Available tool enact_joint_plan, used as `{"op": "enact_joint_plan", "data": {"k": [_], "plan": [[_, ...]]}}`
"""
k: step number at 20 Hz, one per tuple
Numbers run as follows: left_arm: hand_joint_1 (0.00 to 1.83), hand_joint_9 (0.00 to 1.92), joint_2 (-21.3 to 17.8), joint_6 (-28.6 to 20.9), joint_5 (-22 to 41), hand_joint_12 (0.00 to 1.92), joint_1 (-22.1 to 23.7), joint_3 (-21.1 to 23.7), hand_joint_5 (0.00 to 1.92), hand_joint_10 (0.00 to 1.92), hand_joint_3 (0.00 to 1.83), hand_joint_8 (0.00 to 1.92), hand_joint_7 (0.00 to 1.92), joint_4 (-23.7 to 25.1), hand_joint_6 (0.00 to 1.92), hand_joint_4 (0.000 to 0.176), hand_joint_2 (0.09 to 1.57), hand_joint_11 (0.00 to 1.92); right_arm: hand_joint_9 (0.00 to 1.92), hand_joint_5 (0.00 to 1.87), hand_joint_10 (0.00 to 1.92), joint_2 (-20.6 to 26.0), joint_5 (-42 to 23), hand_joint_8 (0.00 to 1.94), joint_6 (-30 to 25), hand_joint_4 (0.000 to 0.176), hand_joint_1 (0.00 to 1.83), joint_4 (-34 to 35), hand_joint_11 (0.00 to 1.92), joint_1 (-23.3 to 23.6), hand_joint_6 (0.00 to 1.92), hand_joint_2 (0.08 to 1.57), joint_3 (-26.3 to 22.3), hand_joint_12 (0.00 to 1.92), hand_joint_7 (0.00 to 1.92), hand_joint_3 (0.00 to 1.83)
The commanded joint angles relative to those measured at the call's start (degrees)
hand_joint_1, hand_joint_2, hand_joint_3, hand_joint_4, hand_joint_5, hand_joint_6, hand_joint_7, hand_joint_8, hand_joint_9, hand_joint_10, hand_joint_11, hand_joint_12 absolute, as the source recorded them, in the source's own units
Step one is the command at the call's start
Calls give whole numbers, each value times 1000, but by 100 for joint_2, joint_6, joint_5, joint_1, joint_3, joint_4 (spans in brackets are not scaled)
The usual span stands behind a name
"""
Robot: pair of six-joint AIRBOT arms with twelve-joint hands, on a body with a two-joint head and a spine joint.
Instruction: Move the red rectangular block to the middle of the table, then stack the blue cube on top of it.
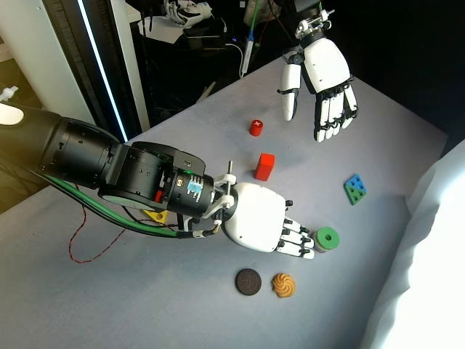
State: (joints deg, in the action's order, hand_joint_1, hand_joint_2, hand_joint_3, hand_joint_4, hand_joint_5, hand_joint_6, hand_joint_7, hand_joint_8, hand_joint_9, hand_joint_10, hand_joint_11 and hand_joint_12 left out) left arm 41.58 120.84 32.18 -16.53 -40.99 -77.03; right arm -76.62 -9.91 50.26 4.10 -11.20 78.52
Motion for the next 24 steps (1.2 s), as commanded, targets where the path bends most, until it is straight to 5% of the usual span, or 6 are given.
{"op": "enact_joint_plan", "data": {"k": [1, 11, 13, 14, 19, 24], "plan": [[118, 478, -52, 12, 294, 841, 66, -8, 564, 2, 0, 2, 552, 226, 1, 0, 1297, 51, 59, 1063, 8, 118, -513, 8, -712, 3, 1109, -716, 0, 172, 865, 1074, -20, 0, 254, 0], [89, 489, -51, 12, 293, 834, 70, -43, 552, 6, 1, 1, 552, 240, 0, 0, 1305, 49, 47, 1085, 1, 207, -1509, 2, -5102, 38, 1103, -5399, 0, 780, 832, 1062, -16, 0, 247, 0], [99, 408, -52, 12, 293, 694, 69, -57, 546, 3, 0, 1, 514, 247, 0, 0, 1293, 1, 42, 1083, 2, 117, -1548, 2, -5348, 89, 1086, -5683, 0, 834, 833, 1062, -16, 0, 252, 0], [100, 408, -52, 12, 293, 685, 70, -62, 540, 5, 0, 2, 511, 254, 0, 0, 1293, 0, 52, 1099, 5, 55, -1545, 4, -5495, 69, 1097, -5685, 0, 858, 808, 1057, -7, 0, 264, 0], [97, 451, -52, 12, 293, 722, 69, -64, 548, 7, 1, 4, 541, 254, 0, 0, 1294, 23, 47, 1111, 4, -267, -1257, 6, -5732, 129, 1080, -5816, 0, 921, 783, 1048, 23, 0, 281, 0], [100, 443, -52, 33, 293, 774, 58, -72, 541, 0, 1, 0, 530, 253, 1, 0, 1295, 6, 40, 1165, 4, -509, -1027, 2, -6030, 29, 1126, -6189, 0, 1012, 699, 1030, 123, 0, 302, 0]]}}
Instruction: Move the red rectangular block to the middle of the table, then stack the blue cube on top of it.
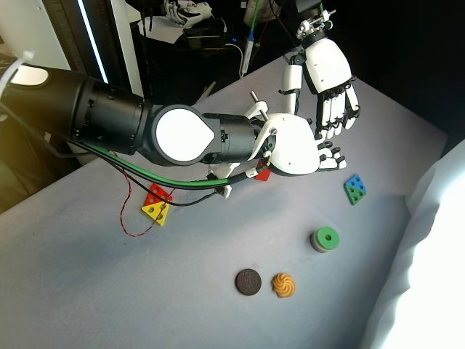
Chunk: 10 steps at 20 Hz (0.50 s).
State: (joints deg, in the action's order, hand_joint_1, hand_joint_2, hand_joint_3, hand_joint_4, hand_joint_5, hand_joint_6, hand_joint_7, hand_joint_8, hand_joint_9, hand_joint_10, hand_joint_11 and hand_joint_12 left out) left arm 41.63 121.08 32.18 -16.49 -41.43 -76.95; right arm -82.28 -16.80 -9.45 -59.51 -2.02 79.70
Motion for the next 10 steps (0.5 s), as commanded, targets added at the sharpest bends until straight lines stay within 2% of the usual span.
{"op": "enact_joint_plan", "data": {"k": [1, 2, 3, 4, 5, 8, 9, 10], "plan": [[82, 442, -57, 9, 293, 775, 53, -30, 539, 0, 2, 0, 529, 244, 0, 0, 1298, 5, 36, 1173, 2, 34, -335, 2, -75, 40, 1124, 171, 0, 107, 685, 1026, 9, 0, 306, 0], [84, 444, -57, 9, 293, 777, 53, -30, 538, 1, 1, 0, 528, 244, 0, 0, 1298, 5, 38, 1184, 2, 20, -330, 4, -99, 19, 1132, 171, 0, 110, 666, 1022, 9, 0, 316, 0], [98, 457, -57, 9, 293, 784, 53, -29, 544, 6, 0, 3, 537, 243, 2, 0, 1295, 17, 39, 1185, 2, 6, -300, 1, -131, 15, 1134, 172, 0, 108, 662, 1022, 9, 0, 309, 0], [98, 468, -57, 9, 293, 790, 54, -24, 548, 10, 0, 6, 545, 233, 4, 0, 1294, 29, 27, 1185, 0, -10, -214, 0, -135, 16, 1133, 244, 0, 93, 663, 1022, 9, 0, 297, 0], [99, 462, -56, 9, 293, 785, 55, -18, 550, 6, 0, 4, 543, 231, 4, 0, 1296, 18, 16, 1186, 0, -20, -133, 0, -135, 37, 1127, 281, 0, 82, 661, 1021, 9, 0, 279, 0], [92, 449, -56, 11, 293, 769, 55, -16, 546, 7, 2, 4, 535, 231, 1, 0, 1300, 13, 11, 1186, 1, -45, -118, 0, -135, 41, 1126, 281, 0, 68, 661, 1021, 10, 0, 272, 0], [93, 443, -56, 15, 293, 768, 55, -16, 543, 4, 1, 3, 533, 231, 0, 0, 1299, 9, 14, 1187, 2, -59, -114, 1, -135, 41, 1127, 287, 0, 61, 660, 1020, 10, 0, 275, 0], [104, 445, -56, 15, 293, 780, 55, -16, 543, 3, 0, 1, 531, 231, 0, 0, 1296, 14, 32, 1197, 6, -81, -102, 6, -135, 19, 1135, 315, 0, 43, 641, 1017, 11, 0, 302, 0]]}}
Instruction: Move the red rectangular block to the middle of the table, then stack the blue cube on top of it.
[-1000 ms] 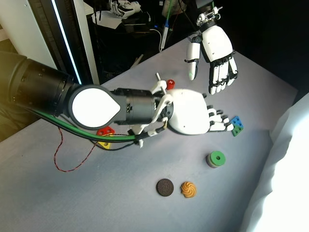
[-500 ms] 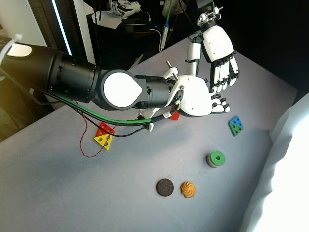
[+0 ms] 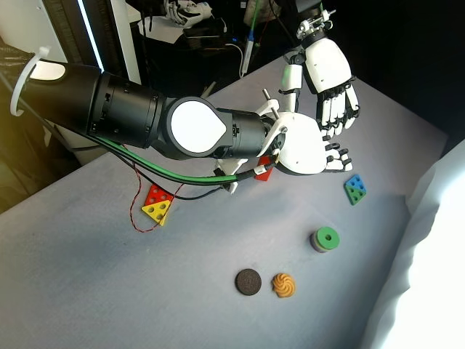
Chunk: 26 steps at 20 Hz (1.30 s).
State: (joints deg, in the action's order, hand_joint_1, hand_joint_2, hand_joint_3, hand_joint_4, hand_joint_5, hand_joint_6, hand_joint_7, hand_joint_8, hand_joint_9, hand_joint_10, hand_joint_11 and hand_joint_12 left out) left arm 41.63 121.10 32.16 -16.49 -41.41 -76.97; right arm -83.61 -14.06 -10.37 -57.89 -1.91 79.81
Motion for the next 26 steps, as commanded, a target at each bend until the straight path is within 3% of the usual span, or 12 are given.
{"op": "enact_joint_plan", "data": {"k": [1, 2, 4, 7, 10, 11, 13, 16, 18, 23, 24, 26], "plan": [[94, 442, -56, 13, 295, 784, 57, -14, 540, 2, 1, 0, 528, 234, 0, 0, 1299, 6, 28, 1200, 4, 25, -354, 7, -42, 17, 1136, 179, 0, 15, 637, 1016, 3, 0, 308, 0], [105, 454, -56, 13, 295, 792, 59, -12, 544, 5, 0, 3, 536, 234, 1, 0, 1298, 21, 39, 1206, 6, -7, -351, 6, -42, 44, 1130, 199, 0, 0, 627, 1014, 21, 0, 313, 0], [96, 468, -56, 23, 295, 792, 59, -5, 553, 9, 0, 6, 549, 234, 4, 0, 1297, 25, 40, 1205, 6, -59, -330, 2, -40, 49, 1128, 281, 0, -27, 625, 1014, 70, 0, 306, 0], [117, 474, -56, 63, 295, 795, 58, -1, 562, 8, 0, 7, 556, 203, 5, 0, 1293, 29, 39, 1181, 4, -70, -294, 6, -40, 47, 1123, 331, 0, -79, 670, 1021, 76, 0, 292, 2], [110, 464, -56, 78, 295, 793, 58, 2, 554, 2, 1, 1, 544, 202, 1, 0, 1298, 34, 62, 1191, 9, -67, -254, 6, -21, 13, 1136, 331, 0, -140, 647, 1019, 80, 0, 320, 0], [112, 471, -56, 78, 295, 796, 58, 2, 556, 4, 1, 2, 548, 201, 1, 0, 1298, 46, 43, 1171, 3, -66, -217, 3, -21, 47, 1121, 331, 0, -158, 684, 1025, 80, 0, 291, 2], [108, 478, -56, 78, 295, 793, 59, 5, 562, 6, 0, 4, 555, 200, 4, 0, 1298, 39, 42, 1163, 2, -62, -160, 3, -22, 0, 1134, 334, 0, -205, 700, 1029, 79, 0, 296, 0], [101, 471, -56, 78, 295, 789, 59, 16, 561, 3, 1, 2, 552, 194, 2, 0, 1301, 30, 70, 1190, 8, -58, -114, 5, -23, 10, 1137, 339, 0, -246, 651, 1020, 79, 0, 328, 0], [100, 471, -56, 78, 296, 791, 59, 16, 554, 4, 2, 2, 550, 191, 0, 0, 1304, 33, 42, 1161, 1, -49, -80, 0, -42, 62, 1114, 343, 0, -248, 702, 1029, 78, 0, 291, 1], [104, 466, -55, 79, 304, 792, 52, 12, 564, 1, 0, 1, 548, 191, 3, 0, 1300, 37, 64, 1169, 7, 27, -51, 6, -47, 12, 1131, 343, 0, -256, 688, 1028, 77, 0, 303, 0], [112, 475, -55, 79, 304, 791, 52, 10, 572, 4, 0, 4, 558, 191, 5, 0, 1299, 36, 65, 1154, 6, 37, -51, 5, -47, 46, 1118, 343, 0, -258, 713, 1033, 77, 0, 288, 1], [94, 468, -55, 79, 304, 791, 52, 11, 562, 1, 2, 0, 550, 191, 1, 0, 1306, 29, 49, 1134, 1, 53, -51, 5, -46, 50, 1111, 343, 0, -258, 737, 1040, 78, 0, 302, 2]]}}
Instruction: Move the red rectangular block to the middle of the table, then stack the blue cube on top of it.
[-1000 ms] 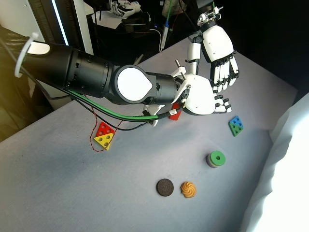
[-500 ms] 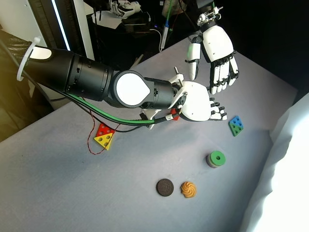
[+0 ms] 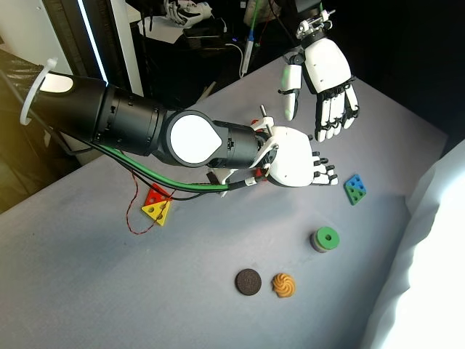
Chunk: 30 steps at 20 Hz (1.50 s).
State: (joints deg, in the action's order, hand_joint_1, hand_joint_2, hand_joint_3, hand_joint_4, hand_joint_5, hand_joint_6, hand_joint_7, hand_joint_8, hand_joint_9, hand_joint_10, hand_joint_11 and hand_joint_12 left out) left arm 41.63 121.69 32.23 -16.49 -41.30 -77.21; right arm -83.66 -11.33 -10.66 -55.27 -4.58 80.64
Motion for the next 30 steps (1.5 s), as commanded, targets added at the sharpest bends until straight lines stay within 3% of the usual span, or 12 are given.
{"op": "enact_joint_plan", "data": {"k": [1, 2, 3, 6, 7, 8, 19, 23, 26, 28, 29, 30], "plan": [[94, 468, -55, 20, 297, 791, 52, 3, 562, 1, 2, 0, 550, 214, 1, 0, 1306, 29, 49, 1134, 1, 60, -321, 5, -17, 50, 1111, 81, 0, 9, 737, 1040, -5, 0, 302, 2], [108, 462, -55, 20, 297, 815, 52, 3, 564, 0, 0, 0, 546, 214, 0, 0, 1304, 18, 67, 1122, 6, 60, -315, 30, -17, 146, 1078, 81, 0, 10, 742, 1040, -5, 0, 430, 0], [109, 463, -55, 20, 297, 815, 52, 3, 561, 2, 1, 2, 547, 214, 0, 0, 1306, 3, 71, 1131, 4, 59, -315, 28, -17, 170, 1072, 81, 0, 10, 724, 1036, -7, 0, 512, 0], [115, 464, -55, 20, 297, 819, 52, 4, 561, 2, 2, 1, 546, 214, 0, 0, 1308, 9, 69, 1148, 2, 58, -299, 12, -18, 176, 1073, 81, 0, 9, 694, 1028, -11, 0, 513, 0], [140, 471, -55, 20, 297, 823, 49, 4, 563, 4, 0, 3, 550, 214, 1, 0, 1303, 25, 72, 1033, 2, 58, -286, 4, -18, 72, 1057, 81, 0, 9, 364, 922, -11, 0, 507, 0], [148, 467, -55, 20, 297, 821, 48, 3, 561, 2, 0, 1, 549, 214, 0, 0, 1300, 26, 78, 1074, 1, 58, -285, 2, -18, 45, 1050, 81, 0, 7, 96, 861, -13, 0, 529, 0], [138, 492, -55, 20, 298, 818, 43, -5, 562, 8, 2, 5, 565, 198, 1, 0, 1305, 44, 6, 845, 0, 64, -288, 0, -17, 24, 951, 80, 0, -2, 0, 793, -17, 0, 360, 0], [150, 462, -55, 20, 298, 790, 38, -12, 563, 0, 0, 1, 553, 198, 1, 0, 1302, 1, 0, 323, 0, 96, -340, 0, -70, 112, 706, 80, 0, 28, 0, 795, -20, 0, 6, 0], [161, 458, -55, 20, 297, 787, 37, -11, 557, 0, 0, 0, 544, 199, 0, 0, 1300, 9, 0, 165, 0, 278, -439, 0, -103, 105, 630, 80, 0, 61, 0, 796, -150, 0, 0, 0], [161, 463, -55, 20, 297, 794, 20, -10, 557, 3, 0, 0, 543, 188, 1, 0, 1300, 27, 0, 60, 0, 526, -507, 0, -101, 50, 627, 79, 0, 96, 0, 808, -342, 0, 0, 0], [161, 463, -56, 20, 297, 794, 18, -13, 557, 3, 0, 0, 543, 179, 1, 0, 1300, 27, 0, 60, 0, 652, -547, 0, -84, 50, 627, 79, 0, 98, 0, 808, -429, 0, 0, 0], [158, 445, -56, 20, 297, 789, 17, -17, 540, 0, 0, 0, 521, 170, 0, 0, 1299, 17, 0, 51, 0, 817, -567, 0, 35, 10, 651, 81, 0, 81, 5, 803, -550, 0, 0, 0]]}}
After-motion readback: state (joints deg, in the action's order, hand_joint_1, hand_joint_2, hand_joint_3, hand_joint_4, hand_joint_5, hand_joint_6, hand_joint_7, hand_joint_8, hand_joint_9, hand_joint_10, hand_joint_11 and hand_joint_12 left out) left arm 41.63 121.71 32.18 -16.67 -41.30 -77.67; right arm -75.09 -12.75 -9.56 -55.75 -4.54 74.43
